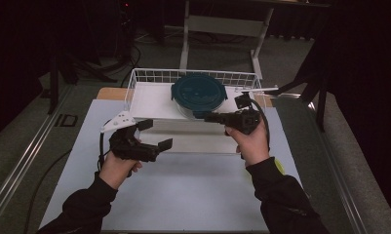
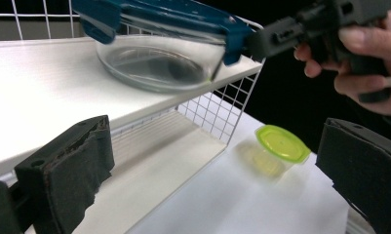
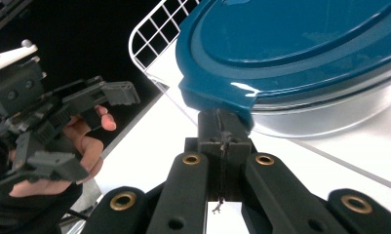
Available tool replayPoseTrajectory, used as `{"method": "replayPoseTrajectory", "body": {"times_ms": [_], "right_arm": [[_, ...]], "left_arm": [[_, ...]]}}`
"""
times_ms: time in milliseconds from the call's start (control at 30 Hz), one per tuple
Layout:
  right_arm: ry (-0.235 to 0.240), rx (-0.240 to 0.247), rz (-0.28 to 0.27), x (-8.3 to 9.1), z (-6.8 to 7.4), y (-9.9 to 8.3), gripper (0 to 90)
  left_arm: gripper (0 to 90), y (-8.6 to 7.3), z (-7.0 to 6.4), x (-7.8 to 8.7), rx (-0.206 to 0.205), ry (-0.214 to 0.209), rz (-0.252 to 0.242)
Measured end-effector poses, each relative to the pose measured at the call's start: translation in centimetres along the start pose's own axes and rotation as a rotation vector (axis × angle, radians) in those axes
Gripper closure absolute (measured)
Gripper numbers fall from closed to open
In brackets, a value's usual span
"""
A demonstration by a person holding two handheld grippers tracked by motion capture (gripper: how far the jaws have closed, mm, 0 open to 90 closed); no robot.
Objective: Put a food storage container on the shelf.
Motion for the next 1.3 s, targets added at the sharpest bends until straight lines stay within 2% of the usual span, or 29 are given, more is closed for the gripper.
{"method": "replayPoseTrajectory", "body": {"times_ms": [167, 300, 500, 633, 800, 867, 933, 1000, 1067, 1167, 1233, 1300], "right_arm": [[-0.007, -0.009, 0.008, -0.6, -0.4, 0.1, 89.7], [-0.012, -0.020, 0.005, -0.9, -0.8, 0.4, 89.6], [-0.028, -0.024, 0.001, -1.5, -1.3, 1.2, 89.6], [-0.021, -0.024, -0.002, -1.6, -1.3, 1.3, 88.8], [0.001, 0.000, -0.002, -1.3, -0.5, 0.3, 77.7], [0.004, 0.016, 0.002, -1.0, -0.3, -0.3, 72.3], [0.019, 0.028, 0.000, -0.7, 0.0, -1.1, 61.1], [0.014, 0.053, -0.006, -0.3, 0.1, -1.8, 50.5], [0.011, 0.076, -0.022, 0.2, 0.2, -2.6, 43.6], [-0.010, 0.111, -0.067, 1.2, 0.1, -3.8, 27.8], [0.013, 0.117, -0.081, 1.8, 0.2, -4.5, 19.9], [0.015, 0.131, -0.123, 2.6, 0.1, -5.0, 18.7]], "left_arm": [[0.2, -0.7, -1.2, 0.4, -0.022, -0.014, -0.020], [0.2, -1.2, -1.8, 0.4, -0.031, -0.024, -0.017], [0.2, -2.0, -2.3, 0.2, -0.030, -0.031, -0.018], [0.2, -2.3, -2.4, 0.2, -0.053, -0.026, -0.011], [0.2, -3.0, -2.2, 0.6, -0.055, -0.032, -0.022], [0.2, -3.6, -2.2, 0.8, -0.059, -0.036, -0.010], [0.2, -4.2, -2.3, 1.0, -0.063, -0.047, -0.010], [0.2, -4.9, -2.2, 1.3, -0.073, -0.047, -0.005], [0.2, -5.6, -2.1, 1.5, -0.074, -0.044, 0.002], [0.3, -6.8, -1.9, 1.8, -0.067, -0.037, 0.016], [0.2, -7.6, -1.6, 1.8, -0.067, -0.024, 0.029], [0.3, -8.2, -1.4, 1.8, -0.067, -0.018, 0.034]]}}
Point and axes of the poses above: each handheld gripper's, and its own axes: x roughly backward along the jaws, y roughly out of its top, z roughly to its left, the point moved 10 cm from there along -x, roughly forward along the jaws, and after that the axes turned 6 degrees about y, right-handed, at the moved point
